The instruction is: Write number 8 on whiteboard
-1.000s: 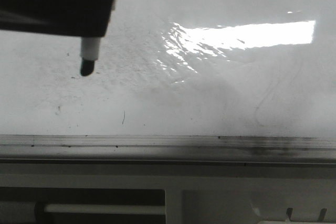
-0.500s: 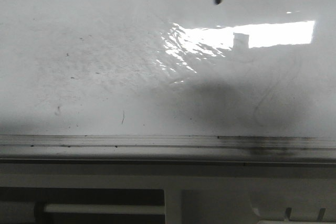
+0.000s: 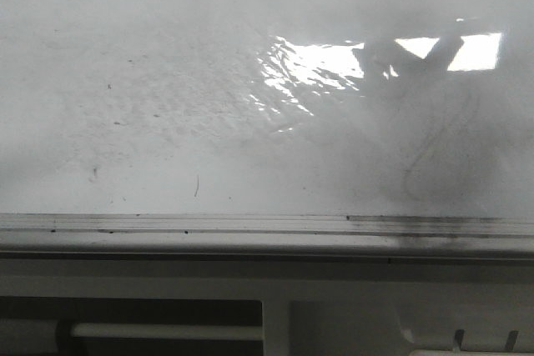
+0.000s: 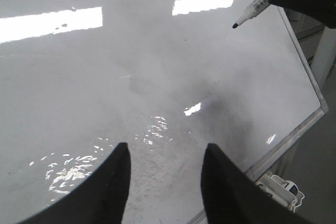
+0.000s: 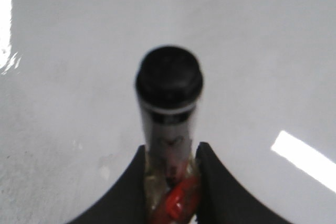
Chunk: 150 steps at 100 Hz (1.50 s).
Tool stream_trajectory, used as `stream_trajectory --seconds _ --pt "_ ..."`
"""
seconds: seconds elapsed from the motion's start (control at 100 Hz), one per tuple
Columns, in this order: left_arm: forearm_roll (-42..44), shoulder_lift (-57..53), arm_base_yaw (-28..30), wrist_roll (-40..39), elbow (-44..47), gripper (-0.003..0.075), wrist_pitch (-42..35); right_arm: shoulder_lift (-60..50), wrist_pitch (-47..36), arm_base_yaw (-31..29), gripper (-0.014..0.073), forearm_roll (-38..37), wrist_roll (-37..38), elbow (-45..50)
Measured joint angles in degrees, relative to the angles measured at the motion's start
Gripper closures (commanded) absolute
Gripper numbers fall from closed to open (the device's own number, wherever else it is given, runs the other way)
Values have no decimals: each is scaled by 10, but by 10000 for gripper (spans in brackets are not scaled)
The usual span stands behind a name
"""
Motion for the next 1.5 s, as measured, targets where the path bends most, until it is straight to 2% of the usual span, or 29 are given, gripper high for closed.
stream_trajectory --seconds 0.06,0.2,0.46,0.75,0.87,1.08,1.22,1.39,1.5 --pt "0 0 0 0 0 586 0 0 -39 0 636 0 0 32" --pt "0 0 0 0 0 741 1 23 -60 0 638 2 1 68" --pt "0 0 0 0 0 741 2 78 -124 0 639 35 2 73" --pt "0 0 0 0 0 741 22 146 -157 0 639 77 4 72" --pt "0 -1 0 0 0 741 29 158 -162 12 665 82 6 69" --pt "0 -1 0 0 0 741 30 156 -115 31 664 83 6 69" --pt "0 -1 0 0 0 741 33 127 -75 2 664 92 6 69" --pt "0 -1 0 0 0 741 46 86 10 -48 664 96 6 69" --pt "0 -1 0 0 0 741 51 79 41 -52 664 102 6 72"
